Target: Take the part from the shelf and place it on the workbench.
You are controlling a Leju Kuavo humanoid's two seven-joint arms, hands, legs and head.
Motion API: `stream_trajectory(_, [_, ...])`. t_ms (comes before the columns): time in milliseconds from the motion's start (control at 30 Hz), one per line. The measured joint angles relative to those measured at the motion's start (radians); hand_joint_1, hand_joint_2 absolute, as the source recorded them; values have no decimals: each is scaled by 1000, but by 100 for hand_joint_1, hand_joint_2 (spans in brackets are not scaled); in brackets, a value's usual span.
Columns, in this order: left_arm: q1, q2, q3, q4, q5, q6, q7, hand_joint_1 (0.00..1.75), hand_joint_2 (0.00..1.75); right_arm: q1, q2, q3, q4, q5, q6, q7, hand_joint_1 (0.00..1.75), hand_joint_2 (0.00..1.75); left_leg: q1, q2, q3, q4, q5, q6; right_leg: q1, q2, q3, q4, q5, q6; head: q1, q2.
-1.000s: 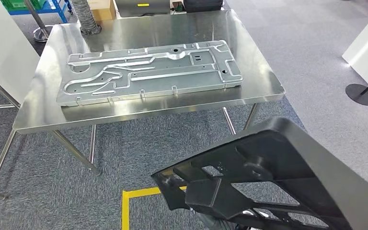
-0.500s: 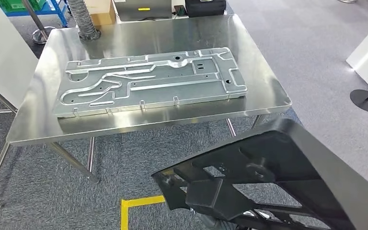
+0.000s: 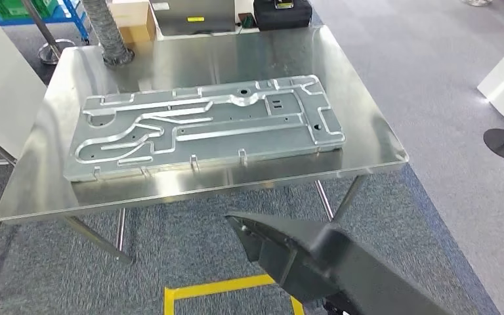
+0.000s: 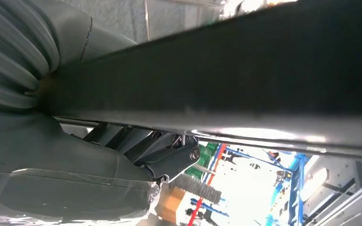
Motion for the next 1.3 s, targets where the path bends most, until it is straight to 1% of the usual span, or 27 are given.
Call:
stream_trajectory(67, [-1, -1, 0, 0, 0, -2, 1, 0, 175, -11, -13, -13, -11, 0, 1, -1, 175, 175, 3, -2, 17, -8, -3, 12, -1, -1, -8, 34, -4, 9, 0, 0])
stream_trajectory(100, [-2, -2, 0, 0, 0, -2, 1, 0, 175, -17, -19, -19, -16, -2, 2, -2, 175, 175, 4, -2, 26, -11, -7, 16, -2, -2, -31, 76, -15, 14, 0, 0])
stream_trajectory(200, [-3, -2, 0, 0, 0, -3, 1, 0, 175, -26, -39, -32, -27, -9, 8, -5, 175, 175, 4, -3, 49, -15, -27, 25, -3, -3, -160, 261, -78, 25, 0, 0])
stream_trajectory(233, [-3, -2, 0, 0, 0, -3, 1, 0, 175, -28, -46, -36, -29, -10, 12, -5, 175, 175, 4, -4, 58, -15, -35, 25, -3, -3, -195, 292, -90, 26, 0, 0])
stream_trajectory(267, [-3, -3, 0, 0, 0, -3, 1, 0, 175, -32, -53, -39, -31, -10, 15, -4, 175, 175, 3, -6, 70, -15, -45, 25, -2, -3, -213, 289, -83, 24, 0, 0])
stream_trajectory(300, [-3, -3, 0, 0, 0, -3, 1, 0, 175, -37, -60, -43, -32, -12, 19, -4, 175, 175, 2, -7, 85, -15, -55, 24, 0, -3, -214, 250, -53, 20, 0, 0])
stream_trajectory(367, [-3, -6, 0, 0, 0, -3, 2, 0, 175, -49, -74, -51, -36, -18, 25, 0, 175, 175, 0, -9, 112, -16, -77, 21, 9, -3, -190, 118, 57, 1, 0, 0])
stream_trajectory(433, [-5, -9, 0, 1, 1, -3, 3, 0, 175, -61, -85, -58, -39, -29, 35, 9, 175, 175, -1, -11, 125, -22, -93, 15, 19, -5, -174, 30, 130, -17, 1, 0])
stream_trajectory(467, [-6, -10, 1, 1, 1, -3, 4, 0, 175, -65, -89, -62, -40, -37, 42, 13, 175, 175, -2, -11, 131, -22, -95, 10, 21, -4, -172, 15, 137, -22, 2, 0])
stream_trajectory(533, [-7, -9, 1, 1, 1, -2, 4, 0, 175, -76, -97, -70, -43, -58, 57, 20, 175, 175, -5, -11, 136, -17, -89, 1, 16, -5, -154, 0, 131, -30, 2, 0])
stream_trajectory(600, [-10, -9, 2, 0, 1, -2, 3, 0, 175, -87, -104, -78, -43, -81, 72, 21, 175, 175, -7, -9, 119, 37, -87, -7, 6, -5, -125, -18, 122, -36, 2, 0])
stream_trajectory(633, [-13, -9, 2, 0, 1, -1, 3, 0, 175, -93, -108, -82, -42, -93, 81, 21, 175, 175, -6, -9, 88, 89, -100, -12, 3, -6, -112, -24, 117, -37, 2, 0])
stream_trajectory(700, [-17, -8, 4, 0, 0, -1, 2, 0, 175, -103, -119, -91, -39, -122, 100, 21, 175, 175, -2, -9, 6, 207, -152, -25, 0, -6, -93, -27, 102, -38, 1, 0])
stream_trajectory(733, [-17, -7, 5, 0, 0, 0, 1, 0, 175, -106, -124, -96, -37, -136, 109, 19, 175, 175, -1, -9, -28, 243, -177, -30, -1, -6, -82, -26, 92, -37, 1, 0])
stream_trajectory(767, [-16, -6, 6, 0, 0, 0, 1, 0, 175, -107, -130, -101, -34, -149, 115, 18, 175, 175, 1, -9, -48, 248, -185, -33, -2, -5, -69, -26, 83, -35, 1, 0])
stream_trajectory(800, [-16, -5, 7, 0, 0, 0, 0, 0, 175, -108, -135, -107, -33, -159, 120, 17, 175, 175, 2, -8, -54, 224, -170, -34, -3, -5, -55, -26, 72, -32, 1, 0])
stream_trajectory(833, [-15, -4, 8, 0, 0, 0, 0, 0, 175, -108, -140, -114, -32, -170, 124, 17, 175, 175, 4, -8, -48, 172, -127, -34, -5, -4, -39, -26, 61, -29, 1, 0])
stream_trajectory(867, [-14, -4, 8, 0, 0, 0, -1, 0, 175, -109, -146, -123, -31, -180, 128, 17, 175, 175, 6, -7, -39, 107, -66, -35, -5, -4, -25, -25, 50, -24, 1, 0])
stream_trajectory(933, [-12, -4, 8, 0, 0, 0, -2, 0, 175, -112, -159, -151, -31, -204, 140, 19, 175, 175, 6, -4, -26, 16, 12, -23, -3, -3, -9, -19, 27, -12, 2, 0])
stream_trajectory(967, [-11, -4, 9, 0, -1, 1, -3, 0, 175, -113, -166, -170, -30, -214, 149, 21, 175, 175, 6, -3, -26, 0, 24, -13, -1, -2, -5, -13, 20, -5, 2, 0])
stream_trajectory(1000, [-11, -4, 9, 0, -1, 1, -4, 0, 175, -115, -172, -190, -29, -223, 157, 23, 175, 175, 4, -3, -24, -1, 18, -1, -1, -2, -3, -8, 14, 2, 2, 0])
stream_trajectory(1067, [-10, -6, 10, 0, -2, 2, -6, 0, 175, -116, -183, -226, -29, -232, 168, 25, 175, 175, 6, -4, -12, -4, 19, 14, -2, -2, -3, 11, 6, 13, 2, 0])
stream_trajectory(1100, [-10, -6, 10, 0, -3, 2, -8, 0, 175, -117, -188, -240, -28, -234, 171, 25, 175, 175, 6, -5, -5, -5, 16, 19, -4, -3, -17, 39, -1, 17, 2, 0])
stream_trajectory(1133, [-10, -7, 10, 0, -3, 2, -10, 0, 175, -119, -192, -251, -27, -235, 175, 25, 175, 175, 7, -5, 0, -6, 13, 23, -5, -3, -44, 87, -14, 21, 2, 0])
stream_trajectory(1233, [-8, -7, 10, 0, -2, 4, -19, 0, 175, -131, -203, -283, -11, -229, 184, 32, 175, 175, 2, -5, 14, -6, -3, 30, -6, -4, -171, 262, -82, 29, 2, 0])
stream_trajectory(1267, [-7, -7, 10, 0, -3, 4, -24, 0, 175, -140, -207, -293, 1, -221, 185, 38, 175, 175, 0, -6, 22, -5, -9, 31, -6, -4, -197, 280, -90, 28, 2, 0])
stream_trajectory(1300, [-6, -7, 10, 0, -4, 5, -29, 0, 175, -153, -210, -302, 13, -210, 185, 46, 175, 175, -2, -6, 32, -5, -16, 32, -4, -4, -204, 260, -75, 24, 2, 0])
